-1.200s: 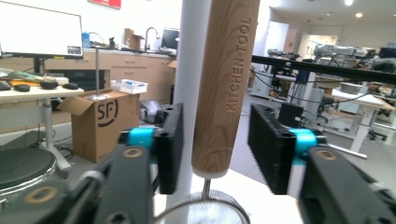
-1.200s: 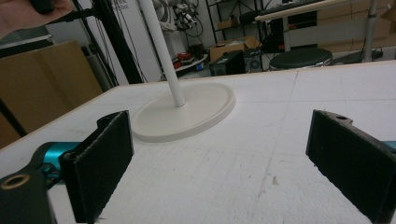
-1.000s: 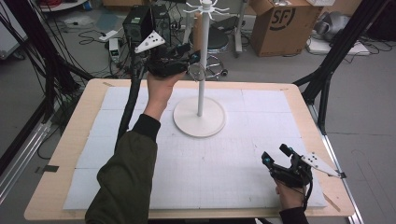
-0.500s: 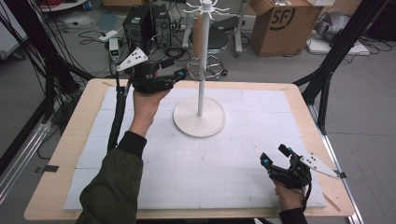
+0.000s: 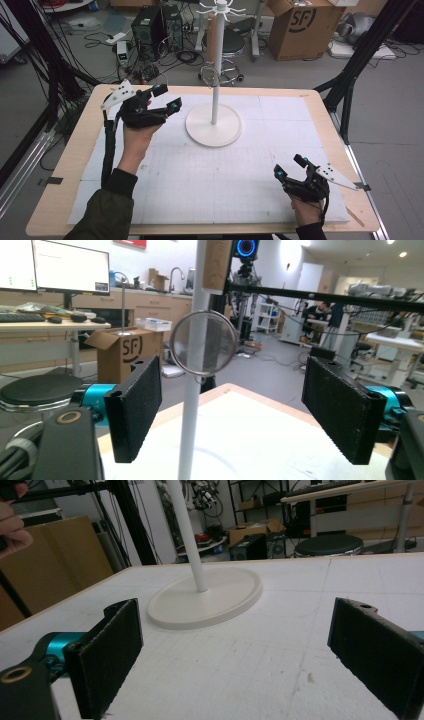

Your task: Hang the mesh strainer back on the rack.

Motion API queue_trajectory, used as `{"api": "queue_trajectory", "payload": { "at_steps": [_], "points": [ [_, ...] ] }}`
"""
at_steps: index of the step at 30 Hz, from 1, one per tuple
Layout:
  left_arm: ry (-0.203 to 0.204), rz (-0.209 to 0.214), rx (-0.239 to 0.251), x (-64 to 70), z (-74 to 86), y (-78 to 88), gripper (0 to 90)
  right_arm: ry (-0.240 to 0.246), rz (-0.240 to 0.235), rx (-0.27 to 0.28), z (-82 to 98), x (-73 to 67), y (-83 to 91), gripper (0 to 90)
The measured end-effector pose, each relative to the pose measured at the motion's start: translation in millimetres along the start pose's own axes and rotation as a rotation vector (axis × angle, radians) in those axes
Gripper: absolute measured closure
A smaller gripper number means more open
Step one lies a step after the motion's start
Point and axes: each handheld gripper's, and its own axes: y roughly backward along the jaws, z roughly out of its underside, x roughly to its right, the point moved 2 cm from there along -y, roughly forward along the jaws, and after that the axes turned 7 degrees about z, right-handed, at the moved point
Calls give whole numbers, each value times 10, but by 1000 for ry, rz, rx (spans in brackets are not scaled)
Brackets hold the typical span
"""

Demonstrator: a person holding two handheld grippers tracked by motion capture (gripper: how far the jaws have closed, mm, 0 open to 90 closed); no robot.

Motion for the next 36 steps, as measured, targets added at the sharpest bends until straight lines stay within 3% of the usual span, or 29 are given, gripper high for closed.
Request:
{"api": "queue_trajectory", "payload": {
  "at_steps": [10, 16, 24, 31, 36],
  "points": [
    [-1, -25, -34, 124, 207, 337, 244, 19, -4, -4, 0, -74, 4, 65],
    [28, -35, -52, 178, 410, 464, 245, 34, -2, -2, -6, -88, 9, 65],
    [4, -35, -88, 332, 657, 678, 242, 37, -4, -11, 0, -116, 3, 65],
    [6, -66, -91, 403, 863, 890, 241, 43, -7, -18, 4, -135, -17, 65],
    [-2, -88, -123, 425, 946, 991, 241, 56, -17, -32, 16, -160, -54, 65]
  ]
}}
